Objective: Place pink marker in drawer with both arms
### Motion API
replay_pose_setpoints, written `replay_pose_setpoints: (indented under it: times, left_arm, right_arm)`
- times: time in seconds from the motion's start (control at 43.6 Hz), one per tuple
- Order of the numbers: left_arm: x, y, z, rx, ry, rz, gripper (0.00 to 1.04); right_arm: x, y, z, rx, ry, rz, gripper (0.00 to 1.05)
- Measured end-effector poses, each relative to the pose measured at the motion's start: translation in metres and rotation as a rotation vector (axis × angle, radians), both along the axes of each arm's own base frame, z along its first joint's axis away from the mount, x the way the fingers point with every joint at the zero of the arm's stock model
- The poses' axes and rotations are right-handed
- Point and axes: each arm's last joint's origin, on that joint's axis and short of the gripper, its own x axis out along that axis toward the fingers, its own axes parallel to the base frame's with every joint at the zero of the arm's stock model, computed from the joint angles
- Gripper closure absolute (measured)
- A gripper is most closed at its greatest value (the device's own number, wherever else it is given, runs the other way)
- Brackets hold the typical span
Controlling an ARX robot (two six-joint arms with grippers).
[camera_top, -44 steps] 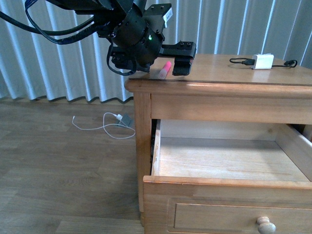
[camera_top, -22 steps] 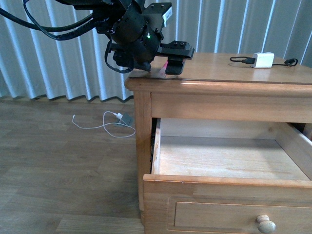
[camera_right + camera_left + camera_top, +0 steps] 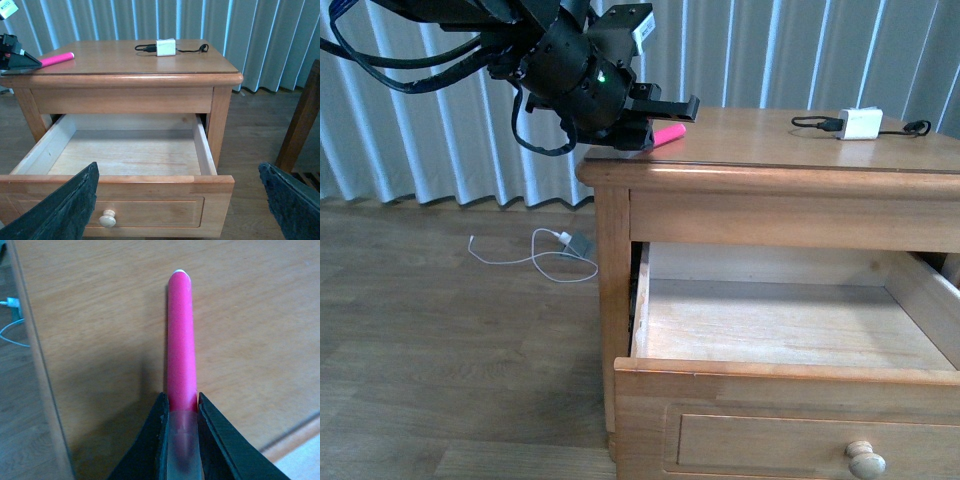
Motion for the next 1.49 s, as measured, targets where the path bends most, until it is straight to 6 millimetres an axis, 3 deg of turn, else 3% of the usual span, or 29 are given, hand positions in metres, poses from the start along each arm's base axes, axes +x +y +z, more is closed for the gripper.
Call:
replay_pose_setpoints:
  times: [0.138, 0.482, 0.712, 0.918, 1.102, 1.446, 1.492]
  left_arm:
    - [-0.013, 0.002, 0.0, -0.046, 0.0, -0.106, 0.91]
    - [-0.063, 0.011, 0.022, -0.064, -0.083, -0.408, 0.91]
    - [-0.083, 0.002, -0.012, 0.005, -0.024, -0.575, 0.91]
    - [-0.085, -0.019, -0.036, 0.069, 0.003, -0.608, 0.91]
    - [-0.072, -0.043, -0.078, 0.163, 0.067, -0.568, 0.91]
    - [-0.046, -0.06, -0.108, 0.214, 0.101, -0.518, 0.91]
    - [-0.044, -0.061, -0.111, 0.213, 0.106, -0.515, 0.86]
  right_arm:
    - [0.0, 0.0, 0.0, 0.0, 0.0, 0.0, 0.09]
    - [0.0, 0.0, 0.0, 0.0, 0.0, 0.0, 0.09]
    - [0.0, 0.0, 0.0, 0.0, 0.0, 0.0, 0.09]
    - [0.0, 0.0, 0.0, 0.0, 0.0, 0.0, 0.09]
    - [0.0, 0.0, 0.0, 0.0, 0.0, 0.0, 0.09]
    - [0.0, 0.0, 0.0, 0.0, 0.0, 0.0, 0.09]
    - [0.0, 0.0, 0.0, 0.0, 0.0, 0.0, 0.09]
